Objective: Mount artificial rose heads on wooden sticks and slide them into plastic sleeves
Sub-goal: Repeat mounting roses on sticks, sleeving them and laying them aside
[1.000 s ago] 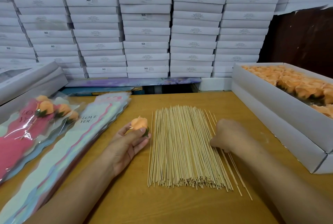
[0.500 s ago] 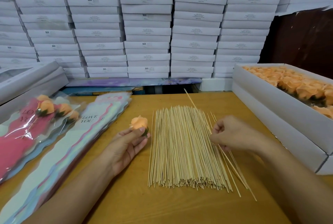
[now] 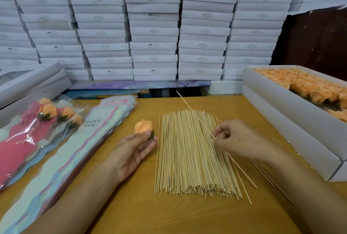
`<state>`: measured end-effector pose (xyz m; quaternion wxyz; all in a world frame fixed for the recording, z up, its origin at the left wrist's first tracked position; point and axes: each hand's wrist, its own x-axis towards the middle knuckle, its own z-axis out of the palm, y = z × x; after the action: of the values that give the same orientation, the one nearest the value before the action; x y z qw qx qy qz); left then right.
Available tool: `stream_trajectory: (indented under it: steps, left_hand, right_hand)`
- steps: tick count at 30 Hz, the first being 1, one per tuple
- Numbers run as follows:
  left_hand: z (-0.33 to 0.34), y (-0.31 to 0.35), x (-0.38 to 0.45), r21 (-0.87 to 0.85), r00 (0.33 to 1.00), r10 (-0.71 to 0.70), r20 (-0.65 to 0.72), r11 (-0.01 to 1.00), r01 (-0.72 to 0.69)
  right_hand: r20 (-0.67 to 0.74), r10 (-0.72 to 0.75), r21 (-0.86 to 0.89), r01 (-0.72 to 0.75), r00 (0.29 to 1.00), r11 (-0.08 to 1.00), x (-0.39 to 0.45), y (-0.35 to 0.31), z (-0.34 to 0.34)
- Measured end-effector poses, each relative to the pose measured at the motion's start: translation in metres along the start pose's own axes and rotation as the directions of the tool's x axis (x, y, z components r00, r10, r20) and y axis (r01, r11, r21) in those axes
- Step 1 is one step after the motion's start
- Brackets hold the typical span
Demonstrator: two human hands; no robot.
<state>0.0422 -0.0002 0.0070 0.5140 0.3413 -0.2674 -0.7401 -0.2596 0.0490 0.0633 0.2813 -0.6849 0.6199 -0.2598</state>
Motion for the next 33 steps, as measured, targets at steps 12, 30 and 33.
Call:
stream_trajectory:
  steps: [12,30,33]
  left_hand:
    - [0.008,0.013,0.001,-0.057,0.991,0.082,-0.107,0.995,-0.088]
    - [0.01,0.013,-0.001,-0.138,0.989,0.087,-0.122,0.985,-0.104]
    - [0.011,0.014,-0.002,-0.14,0.985,0.1,-0.141,0.983,-0.12]
  right_hand:
    - [0.032,-0.088,0.059,0.086,0.996,0.995,0.0,-0.001,0.007]
    - [0.144,-0.148,-0.137,0.168,0.978,0.976,-0.002,0.0,0.018]
    - [0.149,-0.149,-0.146,0.17,0.978,0.974,-0.001,0.001,0.018]
